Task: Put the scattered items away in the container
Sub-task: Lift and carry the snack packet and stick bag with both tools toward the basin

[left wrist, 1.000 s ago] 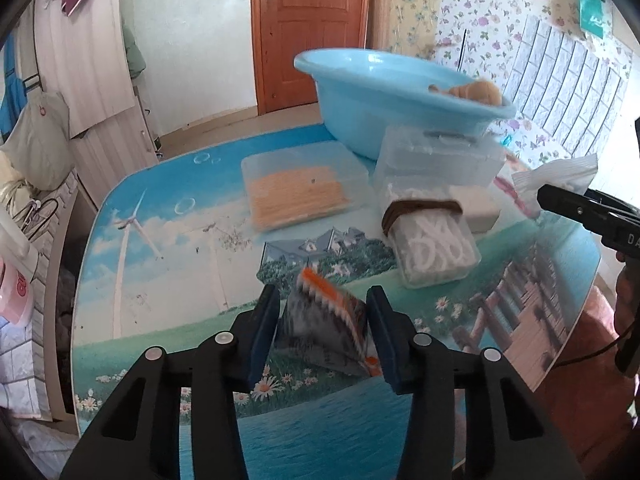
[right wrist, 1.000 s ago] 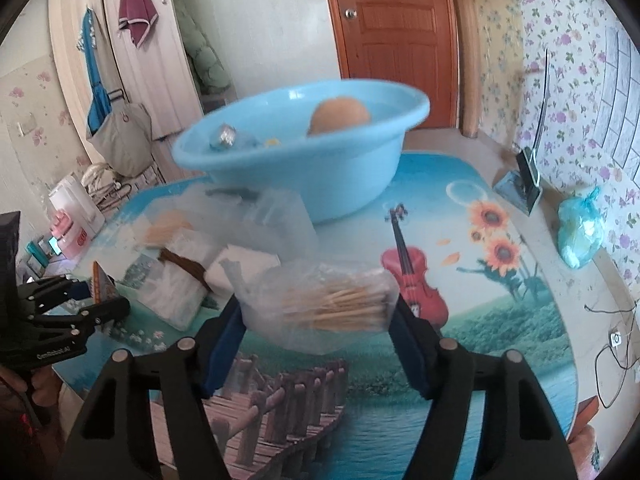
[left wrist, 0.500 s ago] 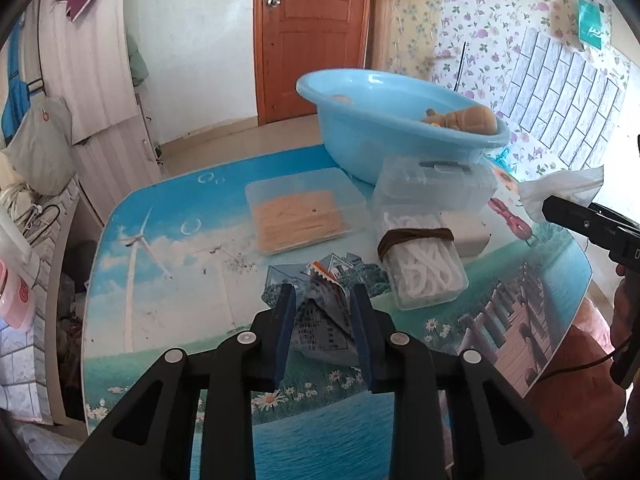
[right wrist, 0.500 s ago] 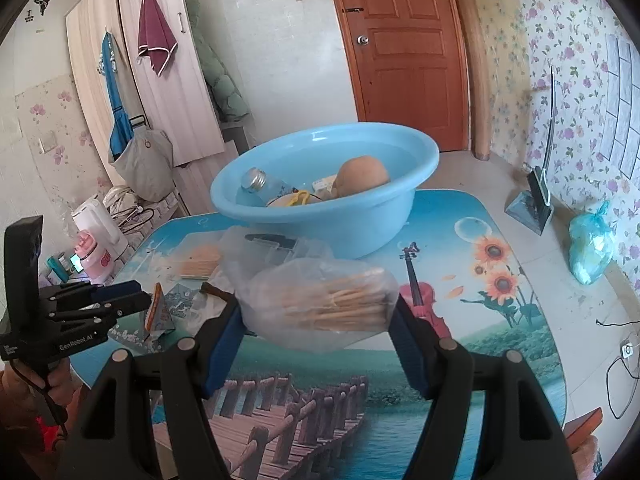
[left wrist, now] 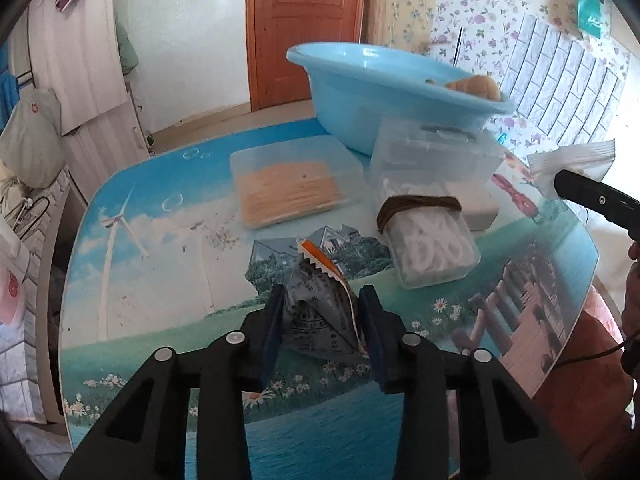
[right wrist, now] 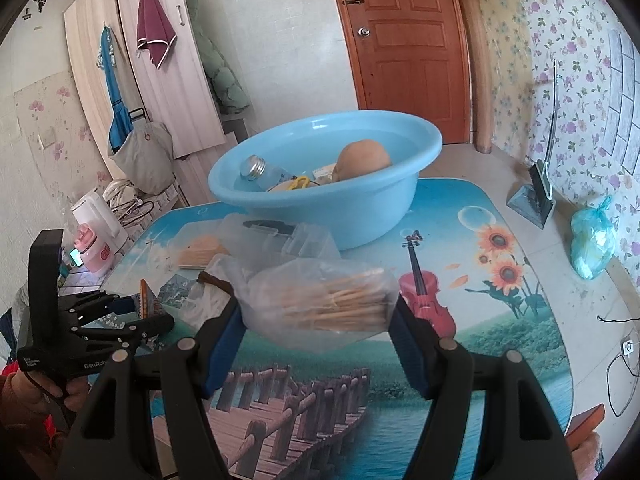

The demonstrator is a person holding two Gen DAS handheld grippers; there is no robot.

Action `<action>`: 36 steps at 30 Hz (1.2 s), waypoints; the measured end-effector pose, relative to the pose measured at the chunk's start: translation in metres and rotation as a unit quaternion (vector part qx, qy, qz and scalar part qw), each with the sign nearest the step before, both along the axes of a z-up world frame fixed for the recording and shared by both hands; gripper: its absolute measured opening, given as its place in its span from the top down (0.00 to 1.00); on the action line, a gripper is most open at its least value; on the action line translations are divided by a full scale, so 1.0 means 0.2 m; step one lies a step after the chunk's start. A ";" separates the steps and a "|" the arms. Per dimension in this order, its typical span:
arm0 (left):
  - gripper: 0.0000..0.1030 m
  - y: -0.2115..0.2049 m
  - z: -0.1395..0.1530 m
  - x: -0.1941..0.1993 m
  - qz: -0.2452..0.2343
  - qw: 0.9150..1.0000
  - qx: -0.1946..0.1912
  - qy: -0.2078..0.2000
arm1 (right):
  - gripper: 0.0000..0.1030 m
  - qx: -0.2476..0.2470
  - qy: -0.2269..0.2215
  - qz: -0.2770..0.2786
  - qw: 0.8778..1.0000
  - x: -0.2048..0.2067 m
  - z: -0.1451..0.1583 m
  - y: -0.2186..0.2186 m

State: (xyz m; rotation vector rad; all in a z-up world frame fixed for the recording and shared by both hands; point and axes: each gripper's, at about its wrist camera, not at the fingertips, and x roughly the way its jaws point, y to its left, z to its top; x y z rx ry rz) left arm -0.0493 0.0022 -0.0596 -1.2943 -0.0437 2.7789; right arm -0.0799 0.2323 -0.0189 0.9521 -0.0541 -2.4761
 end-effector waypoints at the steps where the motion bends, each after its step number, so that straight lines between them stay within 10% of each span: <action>1: 0.67 0.00 0.01 0.00 0.002 1.000 -0.002 0.004 | 0.34 0.000 0.001 0.000 1.000 0.00 0.00 0.00; 36: 0.68 0.22 0.55 -0.47 -0.034 0.993 -0.018 0.109 | 0.34 -0.050 0.074 0.029 0.996 -0.26 0.28 -0.06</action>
